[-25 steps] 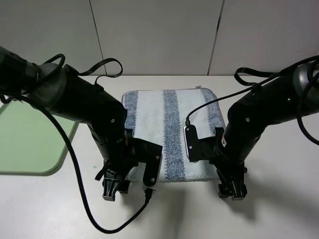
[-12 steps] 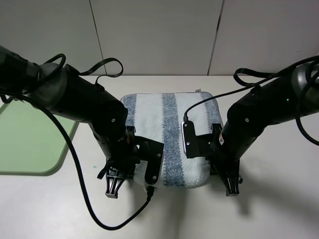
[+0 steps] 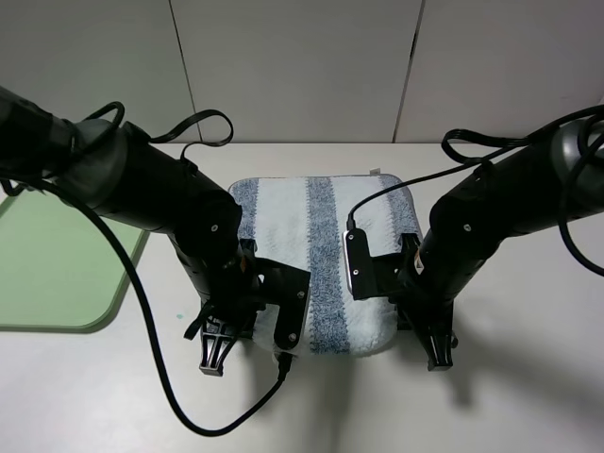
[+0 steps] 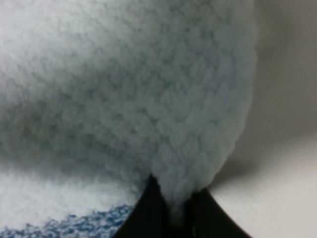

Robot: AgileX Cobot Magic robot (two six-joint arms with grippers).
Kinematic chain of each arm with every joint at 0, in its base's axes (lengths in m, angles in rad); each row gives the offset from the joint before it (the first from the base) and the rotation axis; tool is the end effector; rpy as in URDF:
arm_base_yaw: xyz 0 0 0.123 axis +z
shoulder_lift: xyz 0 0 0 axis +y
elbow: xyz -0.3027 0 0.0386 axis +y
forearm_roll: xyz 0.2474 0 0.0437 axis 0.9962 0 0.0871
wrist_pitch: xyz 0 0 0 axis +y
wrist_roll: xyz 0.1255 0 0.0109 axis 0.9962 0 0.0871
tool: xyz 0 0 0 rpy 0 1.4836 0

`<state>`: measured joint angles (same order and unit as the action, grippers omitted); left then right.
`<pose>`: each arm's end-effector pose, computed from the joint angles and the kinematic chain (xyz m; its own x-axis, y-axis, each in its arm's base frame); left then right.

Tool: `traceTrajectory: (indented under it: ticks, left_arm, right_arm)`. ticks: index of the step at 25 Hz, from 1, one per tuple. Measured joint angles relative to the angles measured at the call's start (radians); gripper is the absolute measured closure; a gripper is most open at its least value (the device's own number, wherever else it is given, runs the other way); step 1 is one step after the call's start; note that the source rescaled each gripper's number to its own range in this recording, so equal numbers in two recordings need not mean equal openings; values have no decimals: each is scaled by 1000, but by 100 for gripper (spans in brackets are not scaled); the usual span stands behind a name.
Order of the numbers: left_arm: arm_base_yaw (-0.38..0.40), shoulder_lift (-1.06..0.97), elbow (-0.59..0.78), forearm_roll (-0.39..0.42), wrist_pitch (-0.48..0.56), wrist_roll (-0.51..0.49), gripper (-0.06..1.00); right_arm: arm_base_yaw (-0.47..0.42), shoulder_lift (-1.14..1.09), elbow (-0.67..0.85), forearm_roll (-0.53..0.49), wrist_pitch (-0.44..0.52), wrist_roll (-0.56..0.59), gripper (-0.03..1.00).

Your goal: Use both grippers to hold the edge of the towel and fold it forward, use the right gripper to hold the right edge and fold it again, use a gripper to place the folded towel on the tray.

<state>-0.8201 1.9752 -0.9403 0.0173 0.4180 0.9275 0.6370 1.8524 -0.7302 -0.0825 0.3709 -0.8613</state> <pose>0.2354 -0.2510 0.0723 0.1990 0.9733 -0.1140 0.9693 -0.1784 0.1690 0.2343 0.1686 0.0749 0.0075 -0.9972 -0.0740 -0.9886 0.0037 -0.1507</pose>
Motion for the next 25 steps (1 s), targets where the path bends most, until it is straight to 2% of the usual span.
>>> traceTrajectory:
  ticks: [11, 25]
  left_arm:
    - [0, -60, 5, -17, 83, 0, 94]
    - [-5, -228, 6, -28, 290, 0, 94]
  right_arm:
    - [0, -60, 4, 4, 41, 0, 97]
    - [0, -248, 5, 47, 203, 0, 97]
